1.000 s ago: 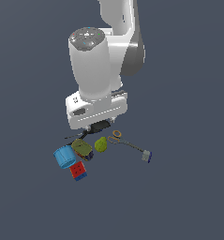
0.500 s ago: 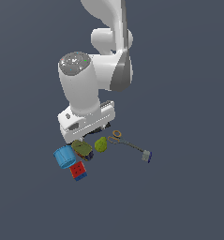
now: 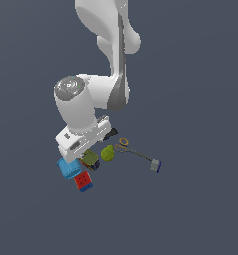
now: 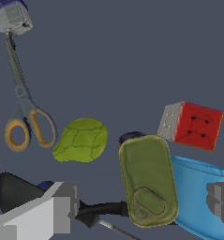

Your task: Pick up a designated object from a clutter of objects.

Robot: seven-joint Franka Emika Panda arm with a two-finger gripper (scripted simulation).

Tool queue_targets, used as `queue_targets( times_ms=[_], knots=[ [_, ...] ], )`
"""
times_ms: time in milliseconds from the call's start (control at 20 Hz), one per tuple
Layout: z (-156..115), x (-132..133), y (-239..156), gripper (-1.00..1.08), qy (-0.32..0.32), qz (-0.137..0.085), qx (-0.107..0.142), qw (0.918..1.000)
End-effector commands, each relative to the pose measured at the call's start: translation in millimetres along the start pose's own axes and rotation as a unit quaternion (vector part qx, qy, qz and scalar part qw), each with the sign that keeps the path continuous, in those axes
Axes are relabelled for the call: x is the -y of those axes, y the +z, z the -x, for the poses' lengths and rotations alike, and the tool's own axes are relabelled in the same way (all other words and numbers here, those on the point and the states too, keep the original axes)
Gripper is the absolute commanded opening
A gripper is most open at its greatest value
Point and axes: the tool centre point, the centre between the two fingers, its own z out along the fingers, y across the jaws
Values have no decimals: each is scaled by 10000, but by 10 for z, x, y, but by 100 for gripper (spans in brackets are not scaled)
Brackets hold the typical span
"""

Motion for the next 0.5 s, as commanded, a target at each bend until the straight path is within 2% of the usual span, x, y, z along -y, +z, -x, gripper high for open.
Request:
queue_targets(
  times_ms=[0,450],
  knots=[
    [52,-59,102,100,-237,8,4,9997],
    [183,-186,343,100,-775,22,19,9970]
  ],
)
